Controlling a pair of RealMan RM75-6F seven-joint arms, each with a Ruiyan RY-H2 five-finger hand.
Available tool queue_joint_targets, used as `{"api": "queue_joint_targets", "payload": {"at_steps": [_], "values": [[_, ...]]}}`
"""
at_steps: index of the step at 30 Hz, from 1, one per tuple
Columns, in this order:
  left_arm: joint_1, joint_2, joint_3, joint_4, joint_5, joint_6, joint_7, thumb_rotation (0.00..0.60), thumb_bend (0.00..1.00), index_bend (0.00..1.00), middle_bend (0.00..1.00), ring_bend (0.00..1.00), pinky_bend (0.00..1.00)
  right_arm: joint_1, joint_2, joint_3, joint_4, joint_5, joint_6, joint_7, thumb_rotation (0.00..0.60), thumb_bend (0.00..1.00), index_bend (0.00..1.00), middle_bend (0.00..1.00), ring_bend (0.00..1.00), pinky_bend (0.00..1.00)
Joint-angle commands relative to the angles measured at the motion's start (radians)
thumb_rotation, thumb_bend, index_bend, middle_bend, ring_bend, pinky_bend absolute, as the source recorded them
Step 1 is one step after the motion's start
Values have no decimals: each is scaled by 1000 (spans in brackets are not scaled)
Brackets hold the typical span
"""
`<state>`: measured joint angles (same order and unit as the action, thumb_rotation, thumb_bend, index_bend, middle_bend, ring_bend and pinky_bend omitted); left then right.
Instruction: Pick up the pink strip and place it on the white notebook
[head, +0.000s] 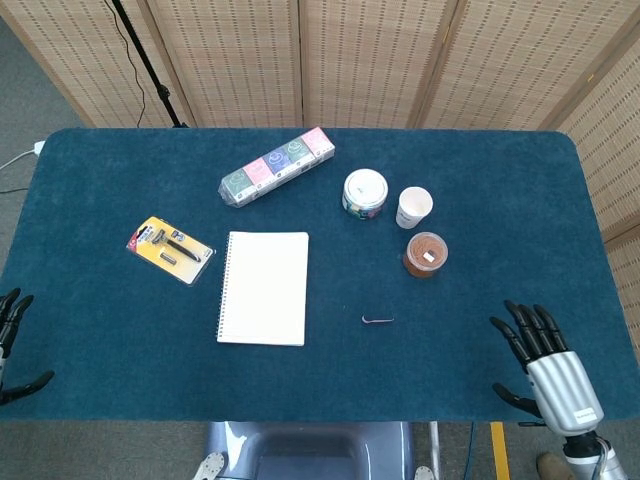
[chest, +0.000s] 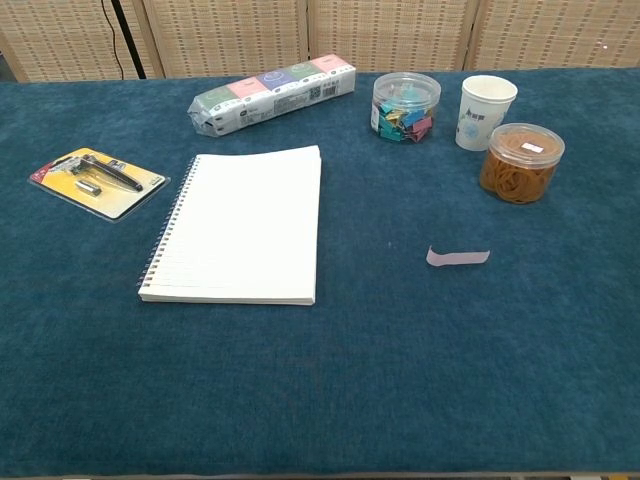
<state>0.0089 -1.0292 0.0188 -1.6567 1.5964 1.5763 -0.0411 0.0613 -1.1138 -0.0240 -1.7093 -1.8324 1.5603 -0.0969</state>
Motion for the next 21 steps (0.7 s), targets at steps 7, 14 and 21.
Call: {"api": "queue_joint_targets", "payload": {"at_steps": [7,14,21], "values": [[-1,10,-4,-6,-9,0,-19,600,0,0,0,0,0,97,-83,16,-29,9,-169,-110,600,43,233,0,0,0],[-2,12,-2,-8,-7,-5,-23,600,0,0,0,0,0,180,-147,54,-22,85,-310,-142,600,232,239,0,0,0],[-3,14,1,-7,-3,-6,-27,600,0,0,0,0,0,237,-221,95,6,176,-396,-158,600,337,295,0,0,0]]}}
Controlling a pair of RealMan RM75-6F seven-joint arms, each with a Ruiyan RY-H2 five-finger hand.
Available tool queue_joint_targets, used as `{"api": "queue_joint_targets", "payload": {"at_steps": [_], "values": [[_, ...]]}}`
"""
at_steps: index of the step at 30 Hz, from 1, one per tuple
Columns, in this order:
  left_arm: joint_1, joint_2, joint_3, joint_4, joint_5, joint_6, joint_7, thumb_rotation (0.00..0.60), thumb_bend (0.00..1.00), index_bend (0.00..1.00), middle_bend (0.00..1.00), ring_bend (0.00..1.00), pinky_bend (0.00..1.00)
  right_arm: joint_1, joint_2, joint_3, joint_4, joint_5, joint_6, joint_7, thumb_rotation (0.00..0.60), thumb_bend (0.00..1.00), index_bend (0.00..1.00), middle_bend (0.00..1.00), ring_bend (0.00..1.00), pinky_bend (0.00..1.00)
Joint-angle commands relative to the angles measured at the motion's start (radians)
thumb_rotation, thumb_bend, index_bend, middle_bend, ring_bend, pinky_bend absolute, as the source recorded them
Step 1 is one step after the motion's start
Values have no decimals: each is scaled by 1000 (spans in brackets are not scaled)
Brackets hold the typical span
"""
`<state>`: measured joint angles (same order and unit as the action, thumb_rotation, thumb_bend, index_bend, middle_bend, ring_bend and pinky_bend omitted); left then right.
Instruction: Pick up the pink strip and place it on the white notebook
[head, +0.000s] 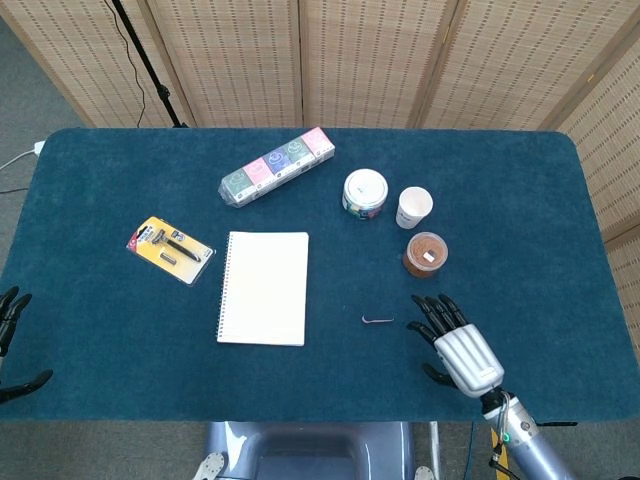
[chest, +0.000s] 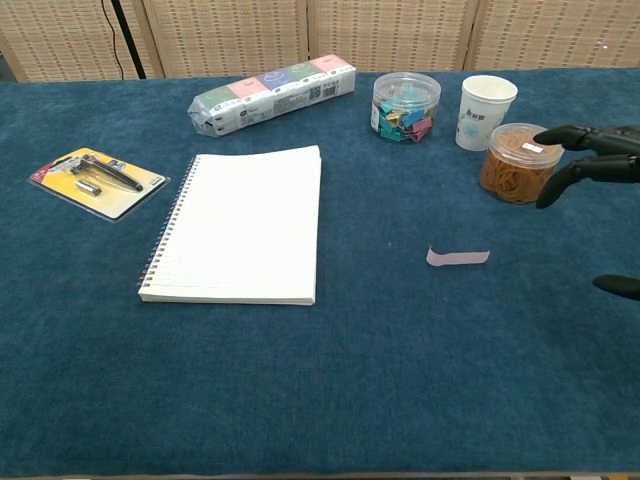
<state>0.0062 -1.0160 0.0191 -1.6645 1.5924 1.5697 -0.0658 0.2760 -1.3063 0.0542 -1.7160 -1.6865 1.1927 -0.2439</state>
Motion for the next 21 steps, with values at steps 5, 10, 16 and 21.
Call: {"api": "queue_joint_targets", "payload": {"at_steps": [5,10,16,21], "values": [[-1,4,-1,1,-4,-1,-12,600,0,0,0,0,0,59,-90,36,38,90,-81,-55,600,337,312,0,0,0],[-2,5,-2,1,-7,-3,-14,600,0,0,0,0,0,87,-144,55,62,162,-127,-104,600,337,335,0,0,0],[-3,10,-7,0,-17,-7,-26,600,0,0,0,0,0,119,-197,90,98,260,-157,-146,600,338,356,0,0,0],[-4,12,-7,0,-18,-10,-30,600,0,0,0,0,0,145,-225,109,125,325,-168,-166,600,363,364,0,0,0]]}}
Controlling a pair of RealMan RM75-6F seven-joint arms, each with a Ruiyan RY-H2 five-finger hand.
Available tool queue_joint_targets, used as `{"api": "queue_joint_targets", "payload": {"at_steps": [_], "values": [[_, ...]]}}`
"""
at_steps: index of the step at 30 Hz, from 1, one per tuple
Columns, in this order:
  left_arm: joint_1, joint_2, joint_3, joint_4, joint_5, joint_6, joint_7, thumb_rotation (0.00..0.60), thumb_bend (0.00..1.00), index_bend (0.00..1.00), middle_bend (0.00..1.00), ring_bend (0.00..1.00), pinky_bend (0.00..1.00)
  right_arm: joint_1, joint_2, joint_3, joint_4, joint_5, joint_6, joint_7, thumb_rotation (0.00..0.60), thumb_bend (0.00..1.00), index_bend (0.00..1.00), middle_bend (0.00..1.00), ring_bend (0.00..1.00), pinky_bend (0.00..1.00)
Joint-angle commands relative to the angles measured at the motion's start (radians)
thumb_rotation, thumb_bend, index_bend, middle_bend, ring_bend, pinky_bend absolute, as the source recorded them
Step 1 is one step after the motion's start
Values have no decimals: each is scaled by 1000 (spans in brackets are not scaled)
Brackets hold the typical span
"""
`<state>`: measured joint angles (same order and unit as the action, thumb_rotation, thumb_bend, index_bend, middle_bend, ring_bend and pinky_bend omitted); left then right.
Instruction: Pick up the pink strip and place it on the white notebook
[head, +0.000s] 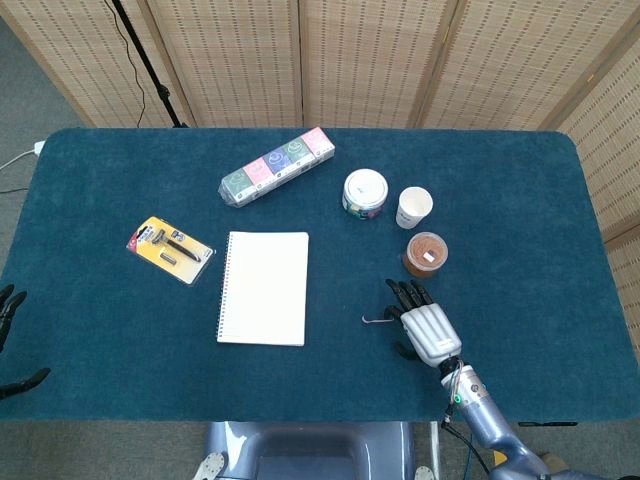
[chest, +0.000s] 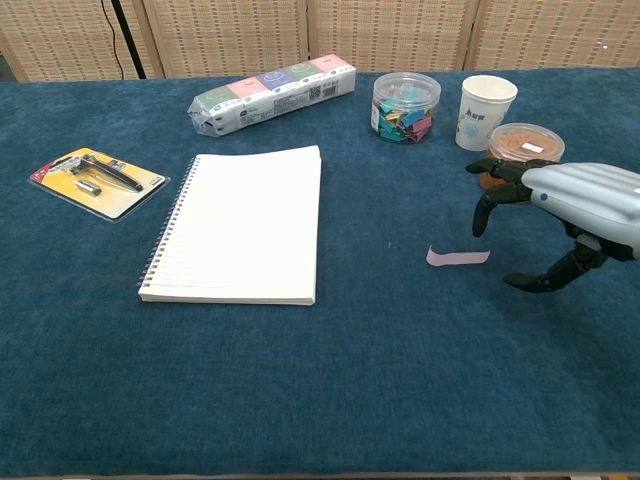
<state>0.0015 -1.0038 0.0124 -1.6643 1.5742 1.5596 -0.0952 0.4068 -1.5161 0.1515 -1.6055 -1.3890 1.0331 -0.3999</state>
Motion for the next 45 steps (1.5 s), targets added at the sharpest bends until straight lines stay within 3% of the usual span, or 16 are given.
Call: {"api": "queue_joint_targets", "payload": {"at_steps": [1,45], "values": [[1,0,0,0,-1,1,-1,600,0,0,0,0,0,19,-20,14,20,38,-10,-12,600,364,364,0,0,0],[1,4,-9,1,-23,-3,-14,600,0,0,0,0,0,113,-96,-4,129,143,-11,-2,600,423,469,0,0,0]]}}
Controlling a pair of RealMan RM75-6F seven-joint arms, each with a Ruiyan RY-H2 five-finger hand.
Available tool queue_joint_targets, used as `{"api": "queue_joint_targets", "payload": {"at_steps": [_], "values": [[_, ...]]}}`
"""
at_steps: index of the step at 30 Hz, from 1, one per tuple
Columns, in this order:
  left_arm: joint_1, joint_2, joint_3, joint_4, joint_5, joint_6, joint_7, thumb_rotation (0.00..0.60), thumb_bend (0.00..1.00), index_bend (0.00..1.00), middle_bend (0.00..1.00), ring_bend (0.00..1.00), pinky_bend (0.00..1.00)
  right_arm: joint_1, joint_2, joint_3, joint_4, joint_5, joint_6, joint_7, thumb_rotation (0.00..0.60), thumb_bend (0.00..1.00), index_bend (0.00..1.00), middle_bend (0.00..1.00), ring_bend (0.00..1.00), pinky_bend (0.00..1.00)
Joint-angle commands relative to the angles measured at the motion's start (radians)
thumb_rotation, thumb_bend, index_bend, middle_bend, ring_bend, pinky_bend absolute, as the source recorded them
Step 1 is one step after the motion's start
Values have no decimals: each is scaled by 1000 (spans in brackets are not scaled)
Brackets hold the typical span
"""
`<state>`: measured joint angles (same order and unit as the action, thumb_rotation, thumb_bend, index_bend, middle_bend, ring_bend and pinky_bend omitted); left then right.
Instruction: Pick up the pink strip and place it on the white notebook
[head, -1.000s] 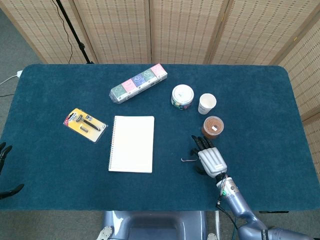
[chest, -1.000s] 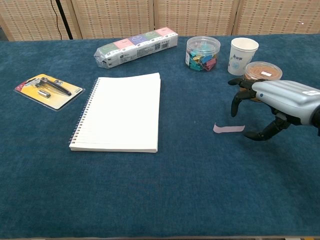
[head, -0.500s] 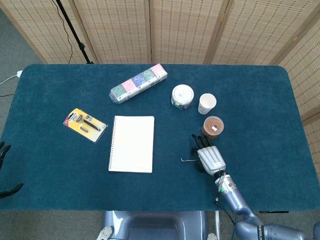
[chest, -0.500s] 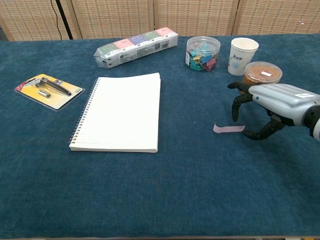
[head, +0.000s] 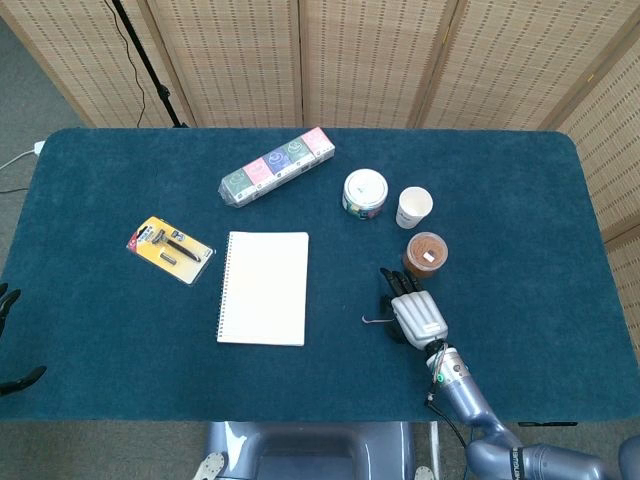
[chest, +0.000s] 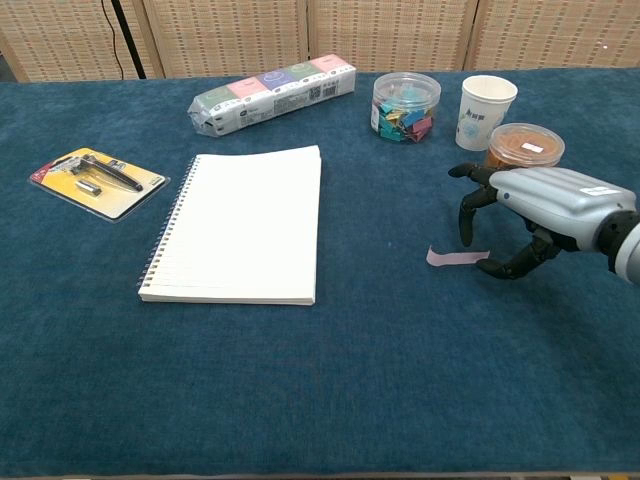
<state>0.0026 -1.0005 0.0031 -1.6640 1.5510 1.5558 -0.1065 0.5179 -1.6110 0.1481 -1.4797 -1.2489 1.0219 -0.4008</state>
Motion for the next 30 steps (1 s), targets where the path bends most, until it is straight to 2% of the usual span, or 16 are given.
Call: {"api": "queue_joint_targets", "payload": {"at_steps": [1,30], "values": [[1,1,0,1,1,1,-4,600,0,0,0,0,0,3,-2,-1,5,5,0,-1,600,425,471,0,0,0],[-5,-7,-2,-6,-10,-14,27,600,0,0,0,0,0,26,-16,-16,54,20,-6,55,600,450,559,0,0,0]]}}
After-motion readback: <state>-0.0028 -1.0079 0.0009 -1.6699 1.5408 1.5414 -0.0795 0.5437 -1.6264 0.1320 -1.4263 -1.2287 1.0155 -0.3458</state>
